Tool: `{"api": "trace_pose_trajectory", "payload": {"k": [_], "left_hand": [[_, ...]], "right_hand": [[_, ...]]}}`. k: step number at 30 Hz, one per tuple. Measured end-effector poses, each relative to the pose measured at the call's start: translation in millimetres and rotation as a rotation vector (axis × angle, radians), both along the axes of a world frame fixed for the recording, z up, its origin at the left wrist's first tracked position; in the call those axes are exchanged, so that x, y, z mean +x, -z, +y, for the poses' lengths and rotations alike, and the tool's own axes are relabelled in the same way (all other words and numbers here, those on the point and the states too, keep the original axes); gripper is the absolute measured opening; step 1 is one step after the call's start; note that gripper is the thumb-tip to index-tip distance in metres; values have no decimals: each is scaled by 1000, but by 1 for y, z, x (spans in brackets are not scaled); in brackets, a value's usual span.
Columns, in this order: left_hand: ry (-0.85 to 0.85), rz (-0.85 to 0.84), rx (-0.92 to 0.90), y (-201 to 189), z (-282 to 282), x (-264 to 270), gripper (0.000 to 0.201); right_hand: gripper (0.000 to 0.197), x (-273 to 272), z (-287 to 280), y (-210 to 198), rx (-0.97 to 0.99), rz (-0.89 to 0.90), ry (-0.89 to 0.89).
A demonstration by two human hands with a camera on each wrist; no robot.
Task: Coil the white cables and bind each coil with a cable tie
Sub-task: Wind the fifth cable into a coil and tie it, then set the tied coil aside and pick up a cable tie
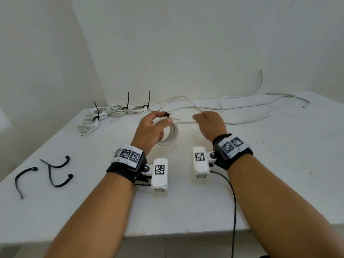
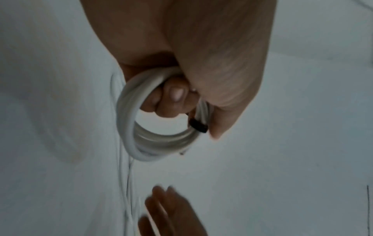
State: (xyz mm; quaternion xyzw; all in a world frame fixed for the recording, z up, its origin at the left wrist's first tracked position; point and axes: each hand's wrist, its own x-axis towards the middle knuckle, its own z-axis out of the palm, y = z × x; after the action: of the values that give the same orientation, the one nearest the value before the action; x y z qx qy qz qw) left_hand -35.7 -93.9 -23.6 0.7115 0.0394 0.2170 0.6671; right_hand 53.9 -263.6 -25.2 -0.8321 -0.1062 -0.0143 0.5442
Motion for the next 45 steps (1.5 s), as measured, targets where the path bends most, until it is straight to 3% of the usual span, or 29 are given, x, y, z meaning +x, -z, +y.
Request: {"api": "trace_pose_trajectory", "payload": {"k": [2,4,7,9,13,22,30,34,37,39,42,45], "left_hand": [[-109,32,78,-3,17,0,17],[-142,61,187,-7,32,0,17],[-183,159,311,-13,51,-2,22],[-207,229,426,-15,69,-3,24],[-252,332,699,-20,110,5,18],[-455,561,1106,-1,182,41,19],[-442,619,1155,-1,200,64,24],[-316,617,1127,3,202,73,20],[-243,634,1147,5,202,77,16],[-241,618,1168,2,204,77,8],[-253,599,1236,-6,202,76,18],[-320,462,1231,-14,186,77,18]], "right_hand": [[34,0,4,8,-399,-22,7],[69,-3,13,16,-696,73,-60],[105,-5,24,23,-870,169,-125],[116,-7,23,18,-906,210,-174],[114,-5,13,2,-831,311,-280],[124,6,24,20,-1000,214,-205],[131,13,25,14,-1030,261,-239],[118,9,24,5,-1046,279,-294],[119,8,24,4,-1050,280,-289],[117,7,24,3,-1050,283,-296],[116,6,24,2,-1053,271,-310],[119,3,26,2,-1051,280,-278]]}}
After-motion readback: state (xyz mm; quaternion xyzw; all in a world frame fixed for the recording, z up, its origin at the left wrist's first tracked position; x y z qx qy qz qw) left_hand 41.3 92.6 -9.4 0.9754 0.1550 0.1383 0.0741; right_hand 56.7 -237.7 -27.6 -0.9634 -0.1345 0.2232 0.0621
